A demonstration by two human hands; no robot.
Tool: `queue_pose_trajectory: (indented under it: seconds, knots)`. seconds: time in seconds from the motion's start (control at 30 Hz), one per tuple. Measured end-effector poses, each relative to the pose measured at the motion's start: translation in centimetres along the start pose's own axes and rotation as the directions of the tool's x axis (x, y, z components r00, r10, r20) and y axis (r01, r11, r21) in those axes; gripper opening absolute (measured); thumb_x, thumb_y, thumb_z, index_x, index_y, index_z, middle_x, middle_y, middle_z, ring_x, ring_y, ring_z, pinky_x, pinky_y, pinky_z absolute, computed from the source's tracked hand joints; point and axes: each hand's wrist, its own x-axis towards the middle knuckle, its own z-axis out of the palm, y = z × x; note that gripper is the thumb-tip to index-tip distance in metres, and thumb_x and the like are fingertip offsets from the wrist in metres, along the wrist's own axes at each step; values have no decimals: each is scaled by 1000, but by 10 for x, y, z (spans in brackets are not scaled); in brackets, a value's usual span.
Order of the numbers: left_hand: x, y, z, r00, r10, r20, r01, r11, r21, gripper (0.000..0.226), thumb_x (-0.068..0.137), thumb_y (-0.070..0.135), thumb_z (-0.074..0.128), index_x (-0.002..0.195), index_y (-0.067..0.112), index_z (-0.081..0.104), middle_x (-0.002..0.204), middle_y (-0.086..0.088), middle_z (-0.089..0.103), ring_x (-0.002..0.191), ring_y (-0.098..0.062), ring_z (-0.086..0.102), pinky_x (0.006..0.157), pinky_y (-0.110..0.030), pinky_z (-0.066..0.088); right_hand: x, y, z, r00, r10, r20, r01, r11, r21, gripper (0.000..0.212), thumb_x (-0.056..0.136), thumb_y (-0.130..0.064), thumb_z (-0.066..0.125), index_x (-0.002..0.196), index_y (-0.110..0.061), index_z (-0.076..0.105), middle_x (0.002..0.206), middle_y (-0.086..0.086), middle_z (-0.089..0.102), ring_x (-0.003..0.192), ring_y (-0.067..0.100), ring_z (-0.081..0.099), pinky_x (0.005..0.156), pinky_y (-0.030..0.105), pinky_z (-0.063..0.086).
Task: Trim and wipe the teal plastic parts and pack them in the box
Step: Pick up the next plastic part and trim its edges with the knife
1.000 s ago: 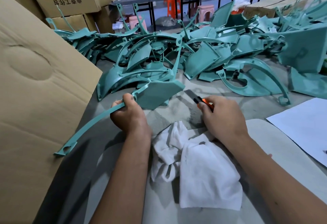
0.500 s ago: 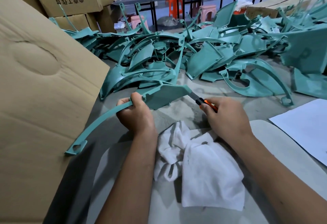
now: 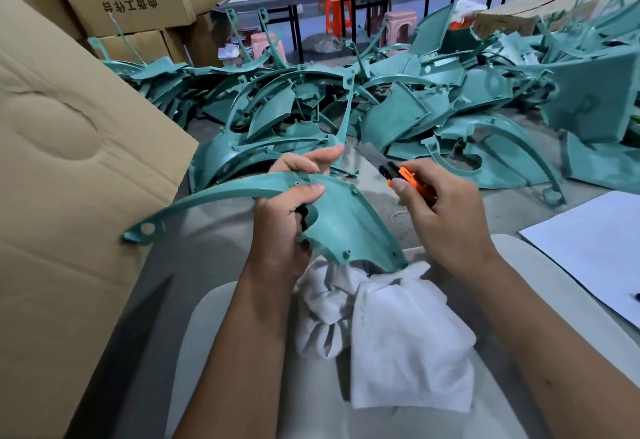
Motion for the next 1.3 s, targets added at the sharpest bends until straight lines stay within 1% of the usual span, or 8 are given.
queue_pose_trajectory:
  seconds: [0.17,0.33,0.5,0.7,0.93,1.07,1.2,1.3]
  knots:
    - [-1,1,5,999,-16,30,18,999,-45,32,77,-19,36,84,10,50,122,-22,69,132,-34,58,102,-38,51,2,12,-1,999,-53,-2,53,996,-70,18,98,-28,70,116,-23,71,93,-11,71,80,13,61,72,35,53]
    - [0,2,3,999,-13,46,18,993,-120,30,73,-15,37,80,12,47,117,-16,68,134,-36,56,117,-50,36,4,19,1,993,-101,67,106,991,-80,16,97,-16,72,113,-19,72,98,-6,72,87,16,64,79,35,53]
    - [-3,5,4,996,31,84,-15,983,-183,32,75,-16,34,82,15,37,116,-9,67,135,-30,55,104,-33,49,4,18,0,994,-95,51,96,995,-34,17,98,-19,71,113,-24,70,98,-14,69,90,8,62,79,19,47]
    - [-4,7,0,994,67,90,-45,972,-231,35,80,-17,30,85,17,35,117,-7,65,134,-29,54,109,-37,45,5,17,-5,989,-116,95,119,993,-23,22,96,-16,73,114,-28,70,100,-19,68,96,-3,62,83,17,48]
    - [-1,10,-12,991,117,66,-94,954,-283,35,83,-16,31,87,18,38,121,-3,65,139,-28,51,123,-46,29,8,14,-14,958,-178,224,168,984,65,18,93,-11,77,109,-18,76,98,-14,73,92,5,67,83,24,54]
    - [-1,12,-17,988,132,76,-104,950,-293,36,86,-16,28,89,19,40,122,-2,63,142,-29,47,123,-46,29,6,9,-14,930,-184,318,125,972,197,23,89,0,77,106,-16,79,98,-14,76,93,5,70,84,12,51]
    - [-1,14,-20,987,152,53,-133,954,-270,36,87,-16,27,89,18,39,123,-2,63,142,-28,47,125,-46,26,6,8,-17,888,-182,423,90,969,229,28,86,7,78,104,-15,81,105,-6,77,105,11,71,94,27,55]
    - [-1,16,-23,988,152,17,-142,957,-253,36,86,-17,28,88,18,38,121,-3,64,140,-28,50,122,-43,33,5,6,-18,848,-229,478,150,969,198,31,81,10,81,99,-15,82,103,-9,77,107,11,70,96,32,54]
